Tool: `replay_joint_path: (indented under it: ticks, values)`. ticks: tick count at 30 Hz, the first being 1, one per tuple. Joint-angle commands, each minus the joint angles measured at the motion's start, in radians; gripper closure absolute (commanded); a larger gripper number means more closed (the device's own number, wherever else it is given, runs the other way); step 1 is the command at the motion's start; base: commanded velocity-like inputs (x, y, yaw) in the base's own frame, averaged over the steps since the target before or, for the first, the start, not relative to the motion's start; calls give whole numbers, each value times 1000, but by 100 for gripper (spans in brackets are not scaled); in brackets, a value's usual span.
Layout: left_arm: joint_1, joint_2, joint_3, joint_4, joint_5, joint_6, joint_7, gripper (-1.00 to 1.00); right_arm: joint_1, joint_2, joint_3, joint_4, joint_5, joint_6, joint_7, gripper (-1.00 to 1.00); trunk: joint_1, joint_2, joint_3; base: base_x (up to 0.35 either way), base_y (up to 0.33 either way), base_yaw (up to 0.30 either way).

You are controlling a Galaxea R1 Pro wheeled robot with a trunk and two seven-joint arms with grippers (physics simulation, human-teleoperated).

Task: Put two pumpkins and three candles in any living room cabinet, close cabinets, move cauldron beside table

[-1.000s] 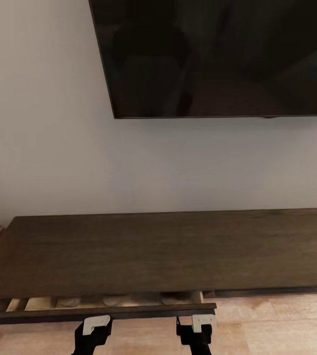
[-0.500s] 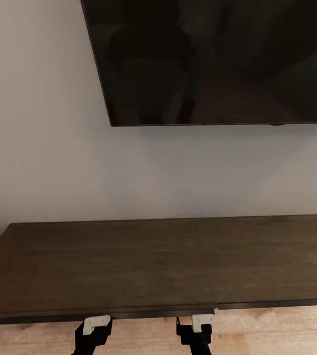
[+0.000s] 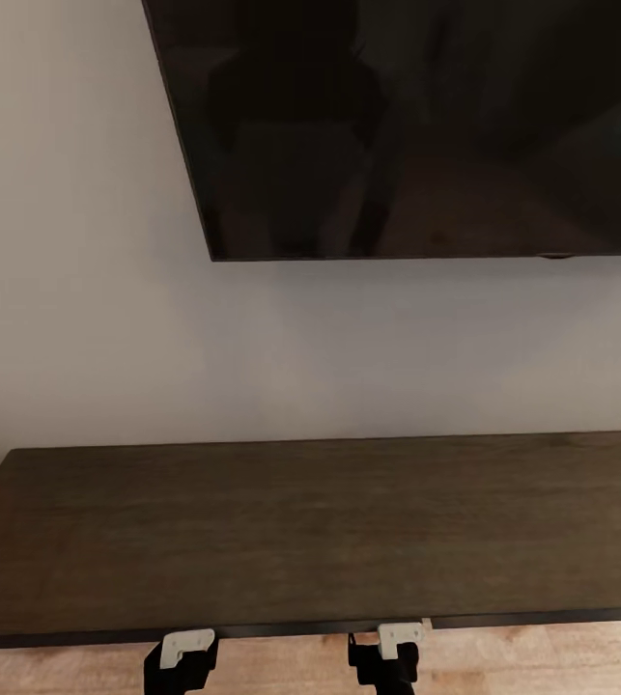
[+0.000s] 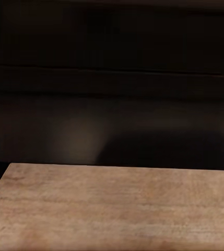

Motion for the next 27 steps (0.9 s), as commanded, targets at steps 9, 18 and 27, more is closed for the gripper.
replay_joint_path:
  ticks: [9, 18, 27]
  values:
    - [-24, 0, 13, -1, -4, 0, -1, -100, -1, -1, -2, -48, 4, -2, 0, -100, 0, 0, 0, -143, 0, 0]
    - [-24, 0, 13, 1, -5, 0, -1, -100, -1, -3, -4, -49, 3, -3, 0, -100, 0, 0, 0, -266, 0, 0]
    - [-18, 0, 9, 26, -5, 9, -1, -100, 1, -10, -2, -3, 1, -2, 2, -100, 0, 0, 0, -16, 0, 0]
